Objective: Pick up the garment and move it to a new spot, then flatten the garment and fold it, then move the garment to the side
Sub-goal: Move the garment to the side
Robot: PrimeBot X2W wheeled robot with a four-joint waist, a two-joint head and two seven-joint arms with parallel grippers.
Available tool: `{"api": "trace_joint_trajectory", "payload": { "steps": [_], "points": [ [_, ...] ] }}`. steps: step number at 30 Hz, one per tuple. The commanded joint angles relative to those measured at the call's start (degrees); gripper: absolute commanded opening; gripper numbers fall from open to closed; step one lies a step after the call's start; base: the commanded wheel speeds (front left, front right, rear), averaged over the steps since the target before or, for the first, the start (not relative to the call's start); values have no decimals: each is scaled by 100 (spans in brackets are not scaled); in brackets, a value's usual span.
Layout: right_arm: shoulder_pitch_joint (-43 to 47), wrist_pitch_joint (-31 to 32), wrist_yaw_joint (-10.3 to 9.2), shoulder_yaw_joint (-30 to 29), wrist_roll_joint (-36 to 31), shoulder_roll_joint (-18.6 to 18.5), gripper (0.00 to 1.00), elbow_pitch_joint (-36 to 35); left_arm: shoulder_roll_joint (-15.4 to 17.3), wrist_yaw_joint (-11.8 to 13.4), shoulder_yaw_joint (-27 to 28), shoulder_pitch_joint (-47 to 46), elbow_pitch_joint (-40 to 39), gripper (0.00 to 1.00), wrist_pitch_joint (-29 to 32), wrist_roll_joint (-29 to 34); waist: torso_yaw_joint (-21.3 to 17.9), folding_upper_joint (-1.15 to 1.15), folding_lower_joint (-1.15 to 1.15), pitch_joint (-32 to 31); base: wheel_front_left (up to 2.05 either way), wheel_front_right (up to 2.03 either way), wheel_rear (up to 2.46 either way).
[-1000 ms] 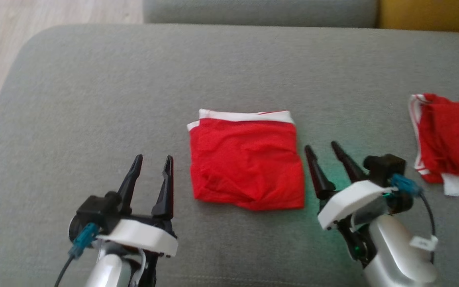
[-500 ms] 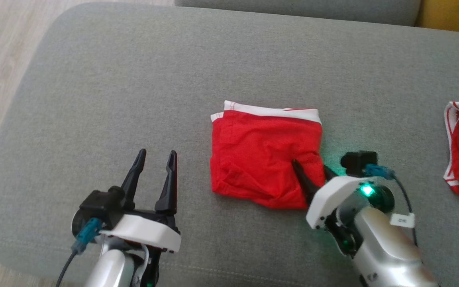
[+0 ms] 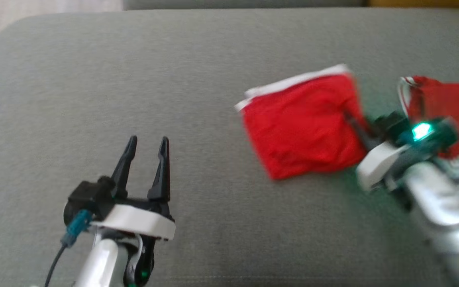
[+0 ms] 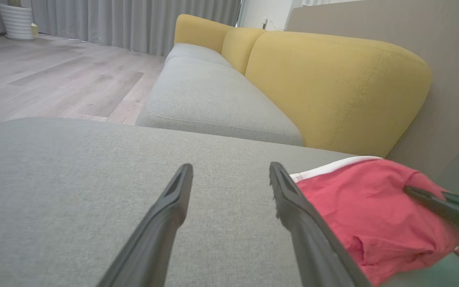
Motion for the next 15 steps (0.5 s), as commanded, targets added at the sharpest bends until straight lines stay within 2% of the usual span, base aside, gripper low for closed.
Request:
{"api": "trace_joint_trajectory", "payload": {
  "steps": [1,10,15],
  "points": [
    [-236,69,19,112,-37,-313,0,-281,11,-9,211,-338,-223,100,-70,-5,-266,0,0,195,0,0,0],
    [-599,702,19,667,225,-2212,0,-1087,11,-119,218,-739,-229,100,-70,145,-688,0,0,714,0,0,0],
    [-575,1061,19,626,533,-3038,0,-1493,11,-183,241,-878,-196,100,-70,206,-811,0,0,854,0,0,0]
  ]
}}
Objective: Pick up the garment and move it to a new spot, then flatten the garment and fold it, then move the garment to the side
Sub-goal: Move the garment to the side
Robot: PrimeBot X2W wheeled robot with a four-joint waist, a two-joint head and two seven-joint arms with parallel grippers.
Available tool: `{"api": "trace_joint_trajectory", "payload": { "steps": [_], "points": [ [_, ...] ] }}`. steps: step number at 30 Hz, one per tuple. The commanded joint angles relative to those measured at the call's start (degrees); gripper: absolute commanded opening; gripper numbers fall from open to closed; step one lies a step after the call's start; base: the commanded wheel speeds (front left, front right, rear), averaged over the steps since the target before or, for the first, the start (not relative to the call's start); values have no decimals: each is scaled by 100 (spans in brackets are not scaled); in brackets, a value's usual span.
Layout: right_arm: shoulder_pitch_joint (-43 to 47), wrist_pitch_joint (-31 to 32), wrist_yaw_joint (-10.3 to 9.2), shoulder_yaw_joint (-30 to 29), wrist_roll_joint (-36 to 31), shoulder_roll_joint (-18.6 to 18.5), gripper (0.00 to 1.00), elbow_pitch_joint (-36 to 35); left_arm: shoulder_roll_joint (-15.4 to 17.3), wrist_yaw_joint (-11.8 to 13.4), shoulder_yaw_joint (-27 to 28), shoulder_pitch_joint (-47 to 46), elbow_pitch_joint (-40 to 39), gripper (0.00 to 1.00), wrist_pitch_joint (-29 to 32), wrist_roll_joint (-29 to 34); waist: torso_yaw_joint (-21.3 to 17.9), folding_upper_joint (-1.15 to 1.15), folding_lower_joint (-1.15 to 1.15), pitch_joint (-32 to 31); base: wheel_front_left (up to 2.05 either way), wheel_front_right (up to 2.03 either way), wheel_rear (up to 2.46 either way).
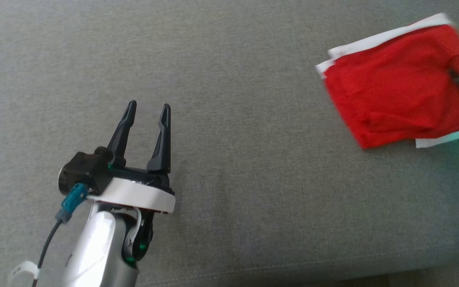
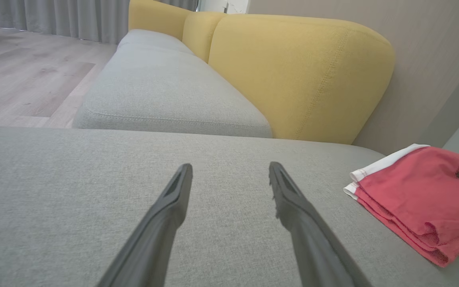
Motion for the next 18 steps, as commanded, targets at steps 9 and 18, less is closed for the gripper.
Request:
{"api": "trace_joint_trajectory", "payload": {
  "steps": [9,18],
  "points": [
    [138,1003,19,-993,20,-613,0,-383,17,-57,179,-256,-140,100,-70,35,-167,0,-1,116,0,0,0],
    [660,1551,19,-1797,-71,-332,0,-354,17,-84,156,-299,-130,100,-70,45,-56,0,-1,273,0,0,0]
  ]
}}
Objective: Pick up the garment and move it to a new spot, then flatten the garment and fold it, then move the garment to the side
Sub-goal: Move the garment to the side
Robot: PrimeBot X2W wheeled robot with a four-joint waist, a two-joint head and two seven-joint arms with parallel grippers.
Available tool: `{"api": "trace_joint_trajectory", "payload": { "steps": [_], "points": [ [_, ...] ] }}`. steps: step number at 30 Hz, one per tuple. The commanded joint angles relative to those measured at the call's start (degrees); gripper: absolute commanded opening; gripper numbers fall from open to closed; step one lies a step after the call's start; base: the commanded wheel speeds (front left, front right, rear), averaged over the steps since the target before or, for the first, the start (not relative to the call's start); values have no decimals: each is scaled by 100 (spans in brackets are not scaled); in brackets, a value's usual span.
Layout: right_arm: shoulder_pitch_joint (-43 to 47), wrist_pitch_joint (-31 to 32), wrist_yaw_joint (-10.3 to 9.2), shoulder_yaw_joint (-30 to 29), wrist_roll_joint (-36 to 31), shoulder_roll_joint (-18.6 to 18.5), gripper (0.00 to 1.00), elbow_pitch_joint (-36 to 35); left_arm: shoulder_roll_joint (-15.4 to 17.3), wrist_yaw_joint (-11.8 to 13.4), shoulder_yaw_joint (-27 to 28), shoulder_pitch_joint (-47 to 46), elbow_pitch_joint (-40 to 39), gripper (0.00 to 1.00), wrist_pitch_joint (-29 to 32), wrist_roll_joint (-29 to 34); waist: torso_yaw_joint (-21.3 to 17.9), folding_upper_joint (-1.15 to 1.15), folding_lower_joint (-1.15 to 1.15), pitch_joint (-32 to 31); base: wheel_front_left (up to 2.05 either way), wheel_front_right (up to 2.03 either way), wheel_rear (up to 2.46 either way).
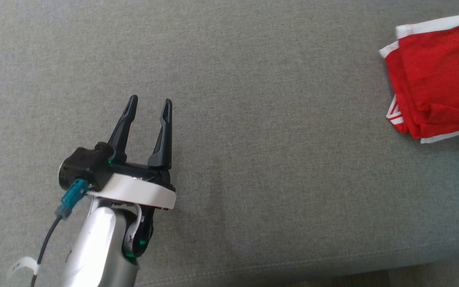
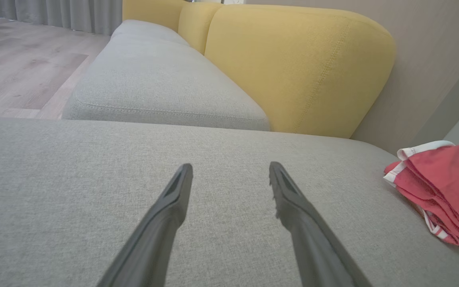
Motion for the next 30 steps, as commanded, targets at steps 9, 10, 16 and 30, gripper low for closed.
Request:
{"api": "trace_joint_trajectory", "payload": {
  "steps": [9,10,16,30],
  "points": [
    [304,222,19,-819,29,250,100,-236,26,-75,228,-157,-78,100,-70,73,9,0,0,-26,0,0,0],
    [301,222,19,-886,-14,294,100,-278,26,-77,232,-161,-70,100,-70,71,8,0,0,-61,0,0,0],
    [148,54,19,-1263,-356,733,100,-750,26,-43,259,-79,-76,100,-70,16,40,0,0,-402,0,0,0],
    [651,-1299,19,-1046,-267,3087,100,-1715,26,121,594,526,-248,100,-70,-55,332,0,0,-1480,0,0,0]
  ]
}}
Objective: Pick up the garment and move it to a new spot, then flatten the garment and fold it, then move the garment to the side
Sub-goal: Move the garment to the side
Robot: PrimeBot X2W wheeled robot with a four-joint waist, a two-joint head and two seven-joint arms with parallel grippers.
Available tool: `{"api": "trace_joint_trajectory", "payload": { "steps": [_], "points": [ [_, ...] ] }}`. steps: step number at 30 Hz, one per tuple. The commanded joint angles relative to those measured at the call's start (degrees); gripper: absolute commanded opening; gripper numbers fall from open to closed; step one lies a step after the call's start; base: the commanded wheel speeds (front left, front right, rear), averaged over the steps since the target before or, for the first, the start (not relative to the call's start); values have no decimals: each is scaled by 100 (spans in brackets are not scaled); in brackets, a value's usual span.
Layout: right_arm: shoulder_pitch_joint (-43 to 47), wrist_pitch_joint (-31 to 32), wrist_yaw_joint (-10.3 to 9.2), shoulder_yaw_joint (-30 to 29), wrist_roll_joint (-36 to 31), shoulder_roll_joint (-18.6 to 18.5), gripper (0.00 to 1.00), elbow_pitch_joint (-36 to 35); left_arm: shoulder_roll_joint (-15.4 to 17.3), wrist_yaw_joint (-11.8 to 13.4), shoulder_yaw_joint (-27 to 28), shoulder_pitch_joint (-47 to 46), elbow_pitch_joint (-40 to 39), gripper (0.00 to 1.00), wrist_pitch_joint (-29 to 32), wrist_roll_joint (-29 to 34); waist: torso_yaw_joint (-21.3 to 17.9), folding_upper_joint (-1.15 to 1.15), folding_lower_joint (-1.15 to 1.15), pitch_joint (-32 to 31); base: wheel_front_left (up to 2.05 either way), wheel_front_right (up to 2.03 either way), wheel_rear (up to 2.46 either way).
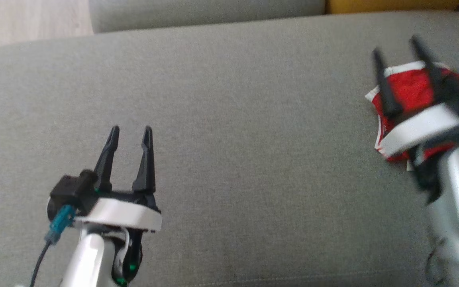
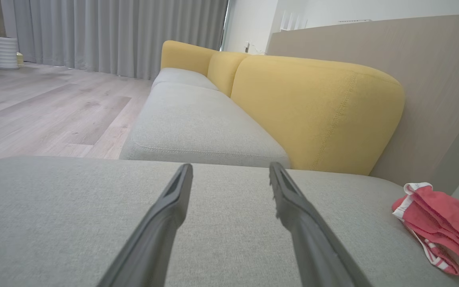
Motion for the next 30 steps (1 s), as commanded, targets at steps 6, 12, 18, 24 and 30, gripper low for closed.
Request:
{"api": "trace_joint_trajectory", "payload": {
  "steps": [6,12,18,24,30],
  "points": [
    [1030,-982,19,24,-269,1067,100,-131,28,114,301,330,-201,100,-69,-76,219,0,0,-626,0,0,0],
    [1840,-1603,19,-47,-766,1361,100,-14,28,193,307,650,-115,100,-69,66,263,0,0,-823,0,0,0],
    [2174,-1803,19,-69,-613,1375,100,28,28,299,331,791,-238,100,-69,308,281,0,0,-866,0,0,0],
    [2197,-1859,19,-129,-623,1376,100,93,28,371,320,845,-361,100,-69,479,286,0,0,-864,0,0,0],
    [2198,-1880,19,-122,-627,1376,100,174,28,392,311,849,-420,100,-69,608,276,0,0,-862,0,0,0]
  ]
}}
